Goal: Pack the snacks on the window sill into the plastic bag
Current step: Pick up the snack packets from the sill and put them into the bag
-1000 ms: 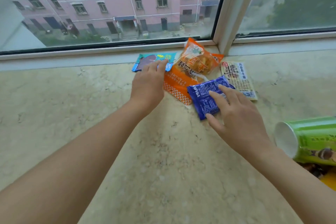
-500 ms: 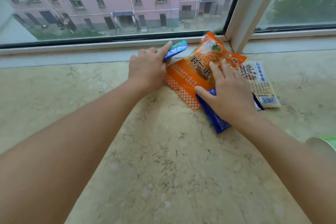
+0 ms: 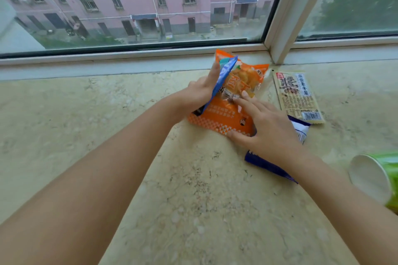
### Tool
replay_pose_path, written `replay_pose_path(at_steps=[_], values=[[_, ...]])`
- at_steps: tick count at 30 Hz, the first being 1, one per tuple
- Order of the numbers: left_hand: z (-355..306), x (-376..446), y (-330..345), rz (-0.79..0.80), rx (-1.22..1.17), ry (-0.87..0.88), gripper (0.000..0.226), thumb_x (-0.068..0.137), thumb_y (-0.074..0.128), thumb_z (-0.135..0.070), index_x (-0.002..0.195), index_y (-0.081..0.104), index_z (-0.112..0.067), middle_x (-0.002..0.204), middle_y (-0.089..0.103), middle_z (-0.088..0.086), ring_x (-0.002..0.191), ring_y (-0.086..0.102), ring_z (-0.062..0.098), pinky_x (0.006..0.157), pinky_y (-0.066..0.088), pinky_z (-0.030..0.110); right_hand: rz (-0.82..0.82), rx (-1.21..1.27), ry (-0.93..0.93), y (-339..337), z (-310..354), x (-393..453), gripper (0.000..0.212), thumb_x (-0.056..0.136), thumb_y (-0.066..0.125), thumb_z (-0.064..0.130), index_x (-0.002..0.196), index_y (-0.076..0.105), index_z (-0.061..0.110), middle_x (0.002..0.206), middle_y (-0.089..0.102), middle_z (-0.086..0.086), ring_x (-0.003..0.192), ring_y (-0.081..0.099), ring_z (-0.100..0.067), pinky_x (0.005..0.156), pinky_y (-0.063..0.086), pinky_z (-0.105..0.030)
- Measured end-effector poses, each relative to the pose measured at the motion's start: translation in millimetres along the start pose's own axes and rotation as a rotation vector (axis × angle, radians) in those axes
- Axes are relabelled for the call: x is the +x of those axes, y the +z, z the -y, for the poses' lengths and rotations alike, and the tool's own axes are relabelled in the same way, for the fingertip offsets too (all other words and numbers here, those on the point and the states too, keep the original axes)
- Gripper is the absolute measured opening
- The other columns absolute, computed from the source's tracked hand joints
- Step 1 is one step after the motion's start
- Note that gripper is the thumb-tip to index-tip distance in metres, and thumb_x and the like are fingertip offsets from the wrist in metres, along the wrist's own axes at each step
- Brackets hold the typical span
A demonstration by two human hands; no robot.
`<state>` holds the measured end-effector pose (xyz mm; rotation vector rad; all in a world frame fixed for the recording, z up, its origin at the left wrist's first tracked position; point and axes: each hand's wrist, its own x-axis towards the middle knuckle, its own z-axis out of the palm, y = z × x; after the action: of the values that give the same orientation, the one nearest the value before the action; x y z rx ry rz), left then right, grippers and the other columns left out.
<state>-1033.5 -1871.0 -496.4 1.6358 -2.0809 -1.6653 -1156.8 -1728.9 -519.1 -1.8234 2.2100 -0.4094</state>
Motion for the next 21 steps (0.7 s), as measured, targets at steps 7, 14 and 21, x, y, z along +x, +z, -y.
replay_pose_path(at_steps=[7, 14, 21], values=[[34, -38, 12, -0.075, -0.194, 0.091, 0.037, 0.070, 0.079, -0.051, 0.091, 0.073, -0.022, 0.084, 0.075, -0.005, 0.076, 0.070, 0.008, 0.073, 0.056, 0.024, 0.078, 0.107, -0.073, 0, 9, -42, 0.078, 0.077, 0.069, 0.045, 0.145, 0.031, 0.037, 0.154, 0.027, 0.015, 0.136, 0.031, -0.010, 0.107, 0.027, -0.025], [59, -91, 29, -0.206, -0.425, -0.018, 0.066, 0.068, 0.082, -0.047, 0.117, 0.049, -0.018, 0.102, 0.070, 0.000, 0.083, 0.071, 0.013, 0.068, 0.056, 0.030, -0.043, -0.169, 0.363, -3, 24, -107, 0.081, 0.080, 0.061, 0.057, 0.147, 0.025, 0.030, 0.156, 0.020, -0.005, 0.143, 0.018, -0.030, 0.106, 0.032, -0.056], [97, -172, 36, -0.319, -0.622, -0.045, 0.066, 0.068, 0.085, -0.039, 0.120, 0.051, -0.017, 0.102, 0.073, 0.001, 0.085, 0.072, 0.015, 0.080, 0.058, 0.038, 0.058, -0.107, 0.233, -6, 39, -149, 0.066, 0.088, 0.057, 0.037, 0.146, 0.027, 0.033, 0.156, 0.019, 0.004, 0.141, 0.016, -0.018, 0.087, 0.048, -0.034]])
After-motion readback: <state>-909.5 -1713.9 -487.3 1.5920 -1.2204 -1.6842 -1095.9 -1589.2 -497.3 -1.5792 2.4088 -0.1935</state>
